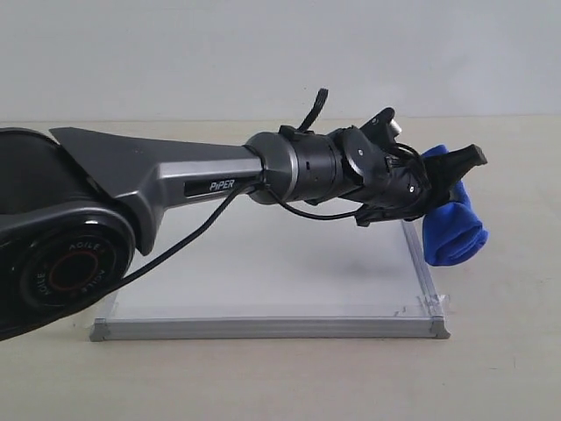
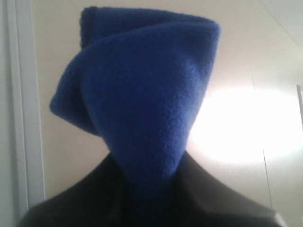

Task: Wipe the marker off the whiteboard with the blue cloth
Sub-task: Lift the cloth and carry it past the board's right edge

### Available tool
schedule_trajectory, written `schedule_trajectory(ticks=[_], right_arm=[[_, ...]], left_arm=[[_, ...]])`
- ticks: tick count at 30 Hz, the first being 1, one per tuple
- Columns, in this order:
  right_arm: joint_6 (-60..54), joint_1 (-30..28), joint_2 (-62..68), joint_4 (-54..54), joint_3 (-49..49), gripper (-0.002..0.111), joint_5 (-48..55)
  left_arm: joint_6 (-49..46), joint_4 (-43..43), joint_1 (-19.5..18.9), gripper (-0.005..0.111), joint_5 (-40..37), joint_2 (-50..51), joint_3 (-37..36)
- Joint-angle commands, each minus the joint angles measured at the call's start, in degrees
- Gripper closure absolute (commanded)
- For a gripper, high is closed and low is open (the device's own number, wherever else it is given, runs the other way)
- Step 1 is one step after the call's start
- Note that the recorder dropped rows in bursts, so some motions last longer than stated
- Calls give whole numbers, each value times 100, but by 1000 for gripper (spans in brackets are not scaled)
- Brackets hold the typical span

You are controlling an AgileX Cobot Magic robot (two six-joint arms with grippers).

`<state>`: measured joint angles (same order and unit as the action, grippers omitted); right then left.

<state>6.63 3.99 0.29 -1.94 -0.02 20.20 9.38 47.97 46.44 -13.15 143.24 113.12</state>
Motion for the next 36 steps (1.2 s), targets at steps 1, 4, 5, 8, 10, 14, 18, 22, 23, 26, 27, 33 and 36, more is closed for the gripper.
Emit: schedule_trajectory(ticks=[1,4,5,8,10,14,18,22,23,26,27,33,36], right_arm=[[-17,-28,-29,-9,2,107,-69],[-17,-28,-29,-9,2,107,-69],[-17,-28,-29,-9,2,107,-69],[-17,-28,-29,-9,2,107,-69],[-17,-28,-29,-9,2,107,-69],[-17,-28,-29,-9,2,107,-69],[-17,-28,-29,-9,2,107,-69],[-17,-28,-29,-9,2,107,-57],[-17,-28,-29,-9,2,107,-44],[-17,-28,-29,-9,2,107,-44],[-17,-28,-29,-9,2,107,-44],[-17,-28,-29,-9,2,107,-44],[-17,-28,-29,-9,2,107,-44]], left_arm=[[-17,152,10,102,281,69,23],[-17,262,10,102,286,173,23],[-17,262,10,102,286,218,23],[-17,430,10,102,286,315,23],[-33,432,10,102,328,341,23],[-81,432,10,102,307,341,98],[-81,432,10,102,307,354,199],[-81,432,10,102,308,354,216],[-81,432,10,102,308,365,216],[-81,432,10,102,308,392,216],[-81,421,10,102,308,402,216],[-202,410,10,79,330,402,216],[-202,410,10,51,378,402,216]])
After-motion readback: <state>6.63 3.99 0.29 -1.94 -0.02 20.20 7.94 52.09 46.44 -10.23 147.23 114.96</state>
